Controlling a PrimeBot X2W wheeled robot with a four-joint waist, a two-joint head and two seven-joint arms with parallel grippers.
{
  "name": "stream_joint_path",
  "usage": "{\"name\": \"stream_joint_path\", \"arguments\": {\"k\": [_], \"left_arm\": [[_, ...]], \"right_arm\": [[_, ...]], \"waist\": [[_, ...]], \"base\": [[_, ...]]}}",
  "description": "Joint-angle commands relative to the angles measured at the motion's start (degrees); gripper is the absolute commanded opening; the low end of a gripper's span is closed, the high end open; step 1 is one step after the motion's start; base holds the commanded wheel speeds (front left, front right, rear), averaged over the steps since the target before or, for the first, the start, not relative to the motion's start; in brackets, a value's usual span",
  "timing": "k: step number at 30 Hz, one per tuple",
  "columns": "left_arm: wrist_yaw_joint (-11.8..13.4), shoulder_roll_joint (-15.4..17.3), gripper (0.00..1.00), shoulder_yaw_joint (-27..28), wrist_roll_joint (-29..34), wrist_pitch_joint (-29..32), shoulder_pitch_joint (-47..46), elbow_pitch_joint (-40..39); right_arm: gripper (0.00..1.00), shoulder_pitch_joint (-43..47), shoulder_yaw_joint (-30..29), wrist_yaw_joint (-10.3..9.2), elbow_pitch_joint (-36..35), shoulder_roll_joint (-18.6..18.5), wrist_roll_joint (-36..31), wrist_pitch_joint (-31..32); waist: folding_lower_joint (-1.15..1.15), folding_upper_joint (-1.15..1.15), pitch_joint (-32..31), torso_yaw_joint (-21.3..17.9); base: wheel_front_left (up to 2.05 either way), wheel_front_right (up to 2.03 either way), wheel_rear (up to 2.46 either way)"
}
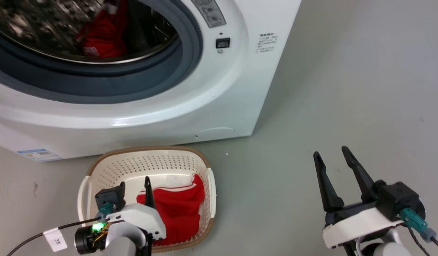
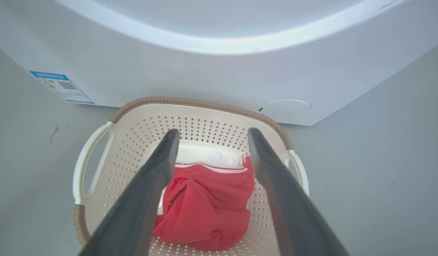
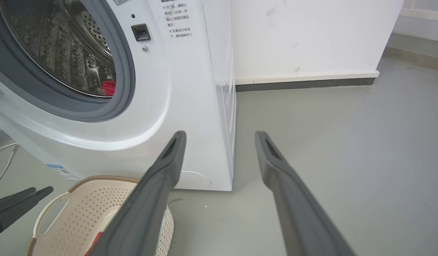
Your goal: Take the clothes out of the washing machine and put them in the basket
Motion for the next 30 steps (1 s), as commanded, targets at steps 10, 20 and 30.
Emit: {"name": "stream_joint_path", "arguments": {"k": [10,20,30], "left_arm": [[4.56,-0.10,1.00,-2.81,2.41,-0.17,-1.08,-12.13],[4.41,1.54,1.00,0.03,6.47,-0.17,-8.47,-9.53],[1.95,7.84,1.00,-0.02,9.60,-0.17,-24.46,6.42]], "right_arm": [[1.00,3.79,-1.53,-0.04,-3.35,0.07,0.06,1.95],[1.00,4.04,-0.71,-0.04,-4.60,0.08,0.58,2.53],[1.00,1.69,1.34,-0.04,-3.72,0.08,2.03,1.34]], "waist": [[0.01,0.00,-4.34,2.69],[0.01,0.00,-3.37,1.11],[0.01,0.00,2.53,-3.59]], "base": [[0.00,0.00,0.00],[0.00,0.00,0.00],[0.00,0.00,0.00]]}}
